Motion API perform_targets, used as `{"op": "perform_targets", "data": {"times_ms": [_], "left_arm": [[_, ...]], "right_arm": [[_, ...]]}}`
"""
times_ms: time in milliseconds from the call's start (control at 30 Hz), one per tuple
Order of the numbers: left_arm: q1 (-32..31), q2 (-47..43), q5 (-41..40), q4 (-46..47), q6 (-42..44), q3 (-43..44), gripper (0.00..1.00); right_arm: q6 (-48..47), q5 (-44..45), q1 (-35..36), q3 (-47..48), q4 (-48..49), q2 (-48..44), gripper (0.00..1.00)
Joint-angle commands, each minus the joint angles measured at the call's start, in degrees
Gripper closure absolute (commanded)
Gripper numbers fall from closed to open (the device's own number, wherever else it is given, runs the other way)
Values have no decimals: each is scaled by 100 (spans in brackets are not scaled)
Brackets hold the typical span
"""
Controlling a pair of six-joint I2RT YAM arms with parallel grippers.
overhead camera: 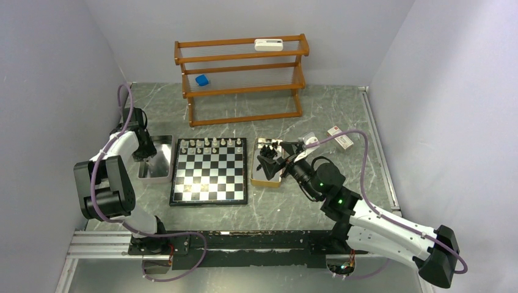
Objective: Set up the chess pieces on the board
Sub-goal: Pick up the chess piece from the storage box.
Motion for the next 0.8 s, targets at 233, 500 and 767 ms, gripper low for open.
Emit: {"op": "perform_targets", "data": {"times_ms": [233, 500, 767], "left_arm": [[51, 261, -105, -19, 11, 136, 59], [51, 318, -82, -39, 16, 116, 55], [45, 379, -40, -76, 9, 100, 60]], "right_arm": [[-95, 189, -25, -84, 183, -128, 0], [-111, 246, -28, -156, 202, -248, 0], [-104, 253, -29, -192, 227, -281, 0]]}}
